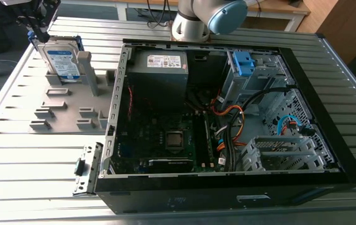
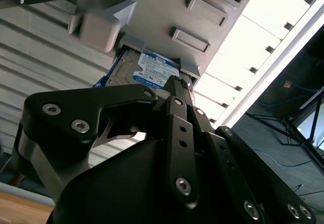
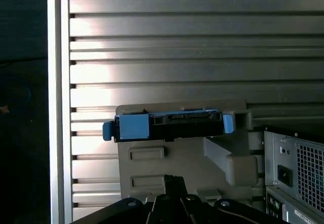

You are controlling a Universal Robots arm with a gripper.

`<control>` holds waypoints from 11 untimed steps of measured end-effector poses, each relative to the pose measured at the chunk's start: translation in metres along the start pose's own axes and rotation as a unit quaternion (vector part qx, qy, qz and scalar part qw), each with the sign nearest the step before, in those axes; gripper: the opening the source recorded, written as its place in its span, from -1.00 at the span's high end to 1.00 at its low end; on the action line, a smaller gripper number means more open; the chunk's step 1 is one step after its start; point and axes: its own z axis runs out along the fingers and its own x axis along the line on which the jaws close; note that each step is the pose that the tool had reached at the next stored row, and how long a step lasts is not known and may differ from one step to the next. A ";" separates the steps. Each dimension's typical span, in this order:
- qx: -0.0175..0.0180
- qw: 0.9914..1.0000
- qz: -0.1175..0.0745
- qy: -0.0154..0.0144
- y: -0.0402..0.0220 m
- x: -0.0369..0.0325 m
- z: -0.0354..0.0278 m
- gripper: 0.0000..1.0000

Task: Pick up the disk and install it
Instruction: 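Pick up the disk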

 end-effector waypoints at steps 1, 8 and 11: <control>0.000 1.000 -0.002 0.000 0.0000 0.0000 0.0000 0.79; 0.000 1.000 -0.015 0.000 0.0000 0.0000 0.0000 0.79; 0.000 1.000 -0.020 0.000 0.0000 0.0000 0.0000 0.79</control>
